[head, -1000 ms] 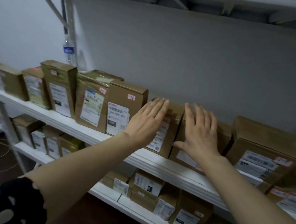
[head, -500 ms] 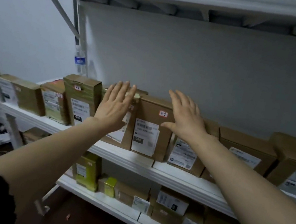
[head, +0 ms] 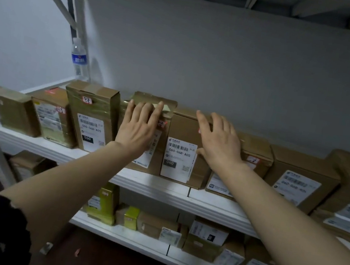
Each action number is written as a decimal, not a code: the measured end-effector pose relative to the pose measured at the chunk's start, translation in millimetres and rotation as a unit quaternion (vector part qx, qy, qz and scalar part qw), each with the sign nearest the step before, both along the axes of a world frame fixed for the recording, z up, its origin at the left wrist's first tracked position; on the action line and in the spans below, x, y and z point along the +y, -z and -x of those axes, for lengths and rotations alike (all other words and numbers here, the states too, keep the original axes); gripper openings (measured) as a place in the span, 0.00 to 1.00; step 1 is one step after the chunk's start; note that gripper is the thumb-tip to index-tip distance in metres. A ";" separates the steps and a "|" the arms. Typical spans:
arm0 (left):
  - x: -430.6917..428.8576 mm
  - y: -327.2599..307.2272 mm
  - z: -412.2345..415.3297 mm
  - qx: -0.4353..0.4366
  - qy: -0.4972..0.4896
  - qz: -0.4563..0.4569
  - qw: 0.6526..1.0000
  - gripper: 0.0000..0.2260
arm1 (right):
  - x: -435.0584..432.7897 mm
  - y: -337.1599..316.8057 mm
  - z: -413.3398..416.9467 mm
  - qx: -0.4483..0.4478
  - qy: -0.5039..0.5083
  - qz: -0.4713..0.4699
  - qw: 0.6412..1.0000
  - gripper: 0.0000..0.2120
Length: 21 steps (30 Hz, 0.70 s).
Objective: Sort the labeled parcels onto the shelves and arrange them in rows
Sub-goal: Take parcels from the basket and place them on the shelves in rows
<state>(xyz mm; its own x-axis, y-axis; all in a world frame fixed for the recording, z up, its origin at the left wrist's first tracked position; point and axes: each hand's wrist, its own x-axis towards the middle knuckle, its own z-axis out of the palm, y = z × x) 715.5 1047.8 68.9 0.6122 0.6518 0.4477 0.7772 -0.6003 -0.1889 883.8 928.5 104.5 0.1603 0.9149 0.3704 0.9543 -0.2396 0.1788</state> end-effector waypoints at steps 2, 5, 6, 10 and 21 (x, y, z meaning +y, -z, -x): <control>2.3 1.4 -1.8 0.004 0.000 0.000 1.000 0.52 | 1.6 1.1 -1.1 0.014 0.002 -0.003 1.000 0.45; 6.3 1.4 -6.1 0.001 0.001 -0.007 1.000 0.52 | 3.8 1.0 -3.4 0.022 0.003 -0.005 1.000 0.44; 7.0 1.3 -7.6 0.000 0.001 -0.005 1.000 0.51 | 4.3 1.2 -4.5 0.021 0.004 -0.005 1.000 0.44; 10.1 2.1 -10.1 -0.003 0.007 -0.007 1.000 0.49 | 5.5 3.5 -6.1 0.016 0.009 -0.010 1.000 0.44; -5.1 -7.8 7.7 0.013 0.020 -0.020 1.000 0.49 | -0.4 -2.5 7.0 0.009 -0.011 -0.023 1.000 0.52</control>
